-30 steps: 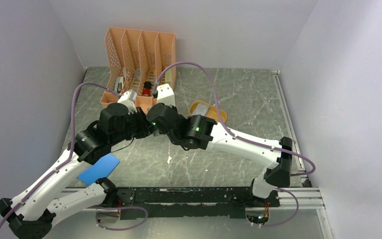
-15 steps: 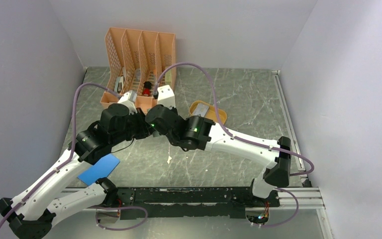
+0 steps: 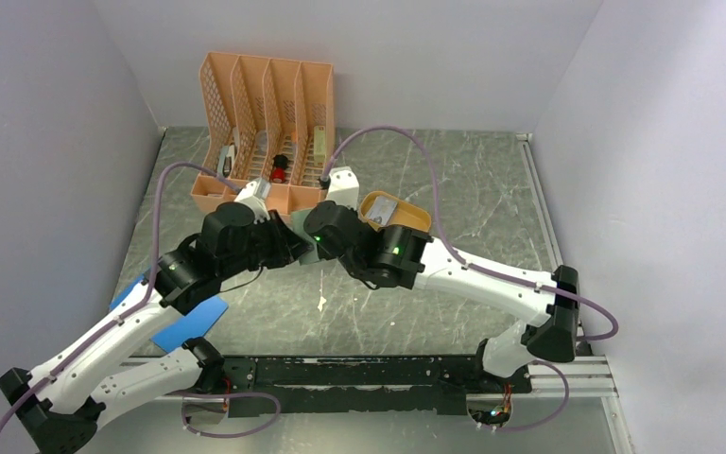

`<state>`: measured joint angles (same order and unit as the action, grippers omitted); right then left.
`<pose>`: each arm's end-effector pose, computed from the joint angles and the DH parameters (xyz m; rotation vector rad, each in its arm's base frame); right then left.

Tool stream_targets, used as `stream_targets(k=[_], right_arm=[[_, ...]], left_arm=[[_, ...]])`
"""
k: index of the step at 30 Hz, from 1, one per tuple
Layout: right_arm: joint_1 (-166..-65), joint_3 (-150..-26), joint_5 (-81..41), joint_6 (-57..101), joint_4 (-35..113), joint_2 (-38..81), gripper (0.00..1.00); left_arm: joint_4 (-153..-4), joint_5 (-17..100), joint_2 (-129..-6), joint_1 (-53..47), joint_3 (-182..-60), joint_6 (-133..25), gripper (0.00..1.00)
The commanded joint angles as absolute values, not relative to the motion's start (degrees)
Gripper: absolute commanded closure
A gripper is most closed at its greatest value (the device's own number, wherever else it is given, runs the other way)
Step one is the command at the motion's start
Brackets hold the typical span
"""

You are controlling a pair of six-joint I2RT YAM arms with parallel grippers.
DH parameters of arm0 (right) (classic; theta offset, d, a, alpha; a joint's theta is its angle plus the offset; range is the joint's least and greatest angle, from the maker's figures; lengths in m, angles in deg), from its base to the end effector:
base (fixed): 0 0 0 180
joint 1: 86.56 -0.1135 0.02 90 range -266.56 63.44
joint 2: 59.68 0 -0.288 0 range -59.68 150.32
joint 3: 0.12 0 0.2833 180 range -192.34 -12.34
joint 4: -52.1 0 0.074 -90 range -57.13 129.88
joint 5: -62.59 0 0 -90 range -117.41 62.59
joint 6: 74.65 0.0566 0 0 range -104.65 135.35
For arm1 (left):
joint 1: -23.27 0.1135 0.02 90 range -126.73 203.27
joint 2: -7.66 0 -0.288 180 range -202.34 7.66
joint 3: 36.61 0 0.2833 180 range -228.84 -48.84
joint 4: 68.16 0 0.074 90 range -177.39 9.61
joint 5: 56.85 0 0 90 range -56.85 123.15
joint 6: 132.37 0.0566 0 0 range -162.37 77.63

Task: Put the credit cards into the card holder
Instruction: Open the card holder at the center of the board.

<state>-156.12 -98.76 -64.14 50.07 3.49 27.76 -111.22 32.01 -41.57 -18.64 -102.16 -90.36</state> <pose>0.1644 0.3441 0.3837 -0.2964 2.0816 0.3867 0.1648 -0.1464 0.3525 -0.1288 2.1733 -0.9320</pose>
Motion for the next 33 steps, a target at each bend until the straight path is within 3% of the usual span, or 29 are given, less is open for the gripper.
stream_targets(k=[1, 23, 33], right_arm=[[-151.6, -93.7, -71.0, 49.4, -6.5, 24.5, 1.00], [-146.4, -82.6, -66.8, 50.2, -4.4, 15.8, 1.00], [-145.8, -75.6, -58.7, 49.0, 3.3, 10.8, 1.00]], left_arm=[[-109.5, 30.0, -40.8, -18.1, -100.9, -90.9, 0.95], [-107.4, 28.7, -44.7, -18.0, -96.5, -92.4, 0.95], [-90.4, 41.6, -45.9, -18.1, -86.1, -94.5, 0.95]])
